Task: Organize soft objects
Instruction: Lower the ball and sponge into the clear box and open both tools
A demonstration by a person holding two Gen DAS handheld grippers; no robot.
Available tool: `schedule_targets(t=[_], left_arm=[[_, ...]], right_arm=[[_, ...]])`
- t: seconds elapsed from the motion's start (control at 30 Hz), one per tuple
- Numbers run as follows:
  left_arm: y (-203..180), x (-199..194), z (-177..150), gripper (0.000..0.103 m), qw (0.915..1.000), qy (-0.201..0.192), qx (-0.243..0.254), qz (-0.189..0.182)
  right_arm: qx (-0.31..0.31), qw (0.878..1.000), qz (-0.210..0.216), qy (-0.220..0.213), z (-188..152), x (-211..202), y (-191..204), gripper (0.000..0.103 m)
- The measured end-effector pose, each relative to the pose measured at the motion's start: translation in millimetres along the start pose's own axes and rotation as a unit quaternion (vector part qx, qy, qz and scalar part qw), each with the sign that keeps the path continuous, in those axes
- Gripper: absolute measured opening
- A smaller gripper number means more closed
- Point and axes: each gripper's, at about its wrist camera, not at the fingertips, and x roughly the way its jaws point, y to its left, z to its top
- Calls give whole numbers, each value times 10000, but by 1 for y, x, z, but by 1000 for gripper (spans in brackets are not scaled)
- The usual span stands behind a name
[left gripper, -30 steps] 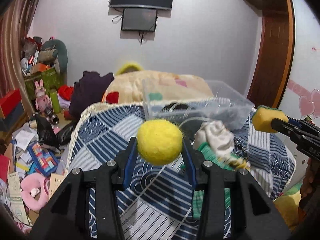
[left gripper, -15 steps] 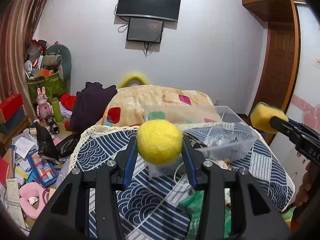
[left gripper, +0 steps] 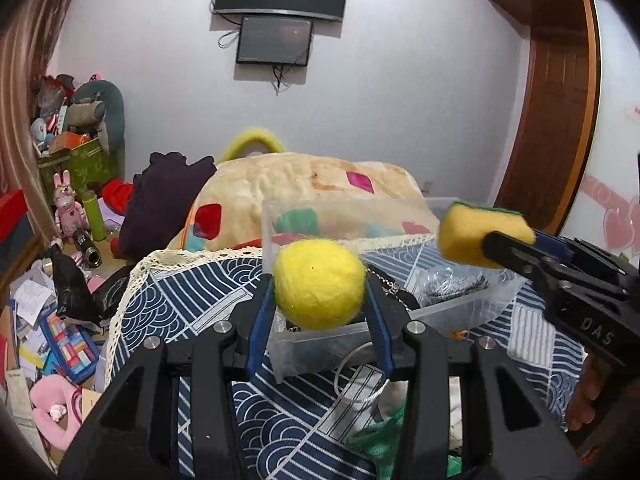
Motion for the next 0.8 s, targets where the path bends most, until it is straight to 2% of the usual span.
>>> schedule_targets(t=[0.2, 0.4, 0.53, 0.7, 0.8], left_arm=[[-9, 21, -3, 43, 9994, 196, 254, 152], [-4, 31, -4, 46, 9994, 340, 80, 31], [-4, 27, -3, 53, 9993, 351, 90, -48], [-11, 16, -4, 55, 9993, 271, 245, 29], [-15, 5, -5, 61, 9993, 186, 322, 47]], right_arm=[[-81, 9992, -20, 381, -8, 24, 0, 39], [-49, 9980, 68, 624, -14, 34, 0, 41], [-110, 9980, -47, 627, -15, 33, 1, 43], [-31, 9980, 4, 629, -12, 27, -3, 44], [-6, 9983, 5, 583, -12, 20, -7, 46]])
